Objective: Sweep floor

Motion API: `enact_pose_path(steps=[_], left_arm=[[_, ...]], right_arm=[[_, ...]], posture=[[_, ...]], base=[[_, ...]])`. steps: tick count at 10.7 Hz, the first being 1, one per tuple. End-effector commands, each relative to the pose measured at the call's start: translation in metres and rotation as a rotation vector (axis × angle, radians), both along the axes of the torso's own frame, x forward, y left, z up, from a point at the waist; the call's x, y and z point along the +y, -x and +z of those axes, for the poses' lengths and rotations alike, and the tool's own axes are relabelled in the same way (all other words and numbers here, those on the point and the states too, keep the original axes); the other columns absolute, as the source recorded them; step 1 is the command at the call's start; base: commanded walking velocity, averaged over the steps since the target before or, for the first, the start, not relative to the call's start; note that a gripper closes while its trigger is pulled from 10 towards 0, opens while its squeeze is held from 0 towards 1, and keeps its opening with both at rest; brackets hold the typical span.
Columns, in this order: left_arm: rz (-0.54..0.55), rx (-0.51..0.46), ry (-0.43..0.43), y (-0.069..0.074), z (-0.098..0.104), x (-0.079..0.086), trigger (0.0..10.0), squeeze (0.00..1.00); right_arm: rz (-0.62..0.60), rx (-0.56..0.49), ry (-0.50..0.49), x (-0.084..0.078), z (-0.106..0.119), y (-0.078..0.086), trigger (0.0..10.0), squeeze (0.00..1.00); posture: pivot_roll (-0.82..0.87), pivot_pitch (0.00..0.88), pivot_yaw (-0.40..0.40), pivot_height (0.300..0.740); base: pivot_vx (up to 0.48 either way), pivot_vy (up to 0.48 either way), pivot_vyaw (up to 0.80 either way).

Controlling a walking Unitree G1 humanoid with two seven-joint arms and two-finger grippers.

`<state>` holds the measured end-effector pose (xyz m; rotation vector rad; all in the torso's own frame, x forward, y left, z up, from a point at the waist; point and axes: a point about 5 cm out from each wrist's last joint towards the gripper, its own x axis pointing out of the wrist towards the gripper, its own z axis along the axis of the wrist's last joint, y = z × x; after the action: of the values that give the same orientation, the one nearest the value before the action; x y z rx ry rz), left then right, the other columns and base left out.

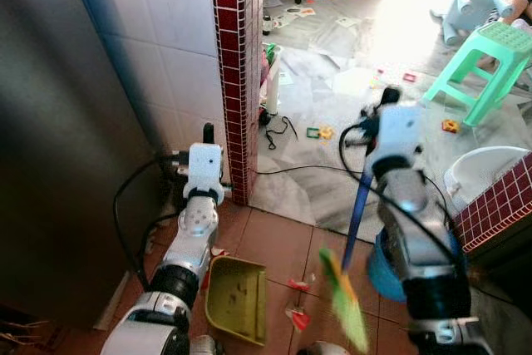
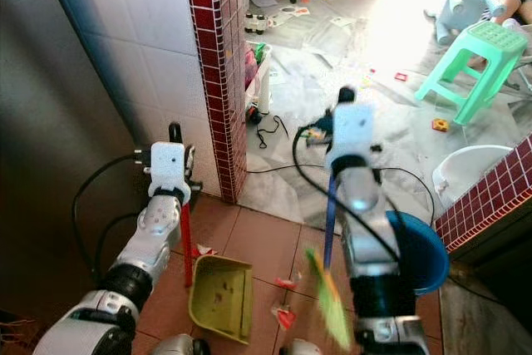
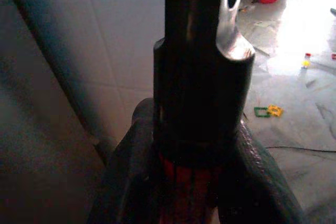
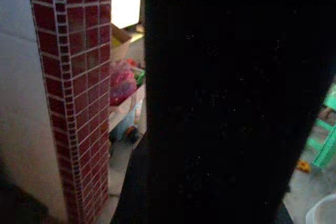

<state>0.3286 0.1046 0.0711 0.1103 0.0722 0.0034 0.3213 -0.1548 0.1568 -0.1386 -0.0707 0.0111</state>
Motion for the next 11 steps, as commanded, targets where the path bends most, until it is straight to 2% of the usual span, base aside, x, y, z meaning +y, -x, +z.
enact_pose_path(steps=[1, 2, 3, 4, 5, 7, 8, 9, 10, 11], left_arm=[[-0.021, 0.046, -0.009, 0.002, -0.007, -0.004, 10.0, 0.0], [-0.029, 0.08, -0.002, 0.004, -0.013, -0.007, 10.0, 0.0], [-0.033, 0.126, 0.045, 0.005, -0.018, -0.013, 10.0, 0.0], [-0.046, 0.146, 0.045, 0.005, -0.02, -0.017, 10.0, 0.0], [-0.054, 0.156, 0.05, 0.005, -0.021, -0.019, 10.0, 0.0], [-0.057, 0.173, 0.073, 0.005, -0.023, -0.022, 10.0, 0.0], [-0.053, 0.179, 0.082, 0.004, -0.023, -0.022, 10.0, 0.0], [-0.051, 0.181, 0.089, 0.004, -0.023, -0.022, 10.0, 0.0], [-0.047, 0.18, 0.103, 0.003, -0.023, -0.022, 10.0, 0.0], [-0.043, 0.173, 0.124, 0.003, -0.022, -0.022, 10.0, 0.0]], right_arm=[[0.004, -0.035, 0.015, 0.002, 0.01, 0.0, 10.0, 0.0], [0.002, -0.002, -0.002, 0.004, 0.005, 0.0, 10.0, 0.0], [-0.023, 0.06, -0.092, 0.006, -0.003, 0.001, 10.0, 0.0], [-0.063, 0.097, -0.175, 0.005, -0.006, 0.0, 10.0, 0.0], [-0.079, 0.107, -0.211, 0.005, -0.006, -0.001, 10.0, 0.0], [-0.137, 0.15, -0.38, 0.013, -0.009, -0.007, 10.0, 0.0], [-0.125, 0.166, -0.519, 0.027, -0.004, -0.011, 10.0, 0.0], [-0.097, 0.141, -0.548, 0.033, 0.003, -0.012, 10.0, 0.0], [0.012, 0.052, -0.582, 0.048, 0.029, -0.016, 10.0, 0.0], [0.064, 0.007, -0.561, 0.052, 0.043, -0.018, 10.0, 0.0]], posture=[[-0.13, 0.027, 0.019, 0.74], [-0.13, 0.027, 0.018, 0.74], [-0.14, 0.028, 0.018, 0.74], [-0.15, 0.028, 0.019, 0.74], [-0.15, 0.029, 0.019, 0.74], [-0.15, 0.025, 0.018, 0.74], [-0.15, 0.019, 0.018, 0.74], [-0.15, 0.017, 0.018, 0.74], [-0.15, 0.011, 0.019, 0.74], [-0.15, 0.007, 0.018, 0.74]], base=[[0.0, 0.0, 0.0], [0.0, 0.0, 0.0], [0.0, 0.0, 0.0], [0.0, 0.0, 0.0], [0.0, 0.0, 0.0], [0.0, 0.0, 0.0], [0.0, 0.0, 0.0], [0.0, 0.0, 0.0], [0.0, 0.0, 0.0], [0.0, 0.0, 0.0]])
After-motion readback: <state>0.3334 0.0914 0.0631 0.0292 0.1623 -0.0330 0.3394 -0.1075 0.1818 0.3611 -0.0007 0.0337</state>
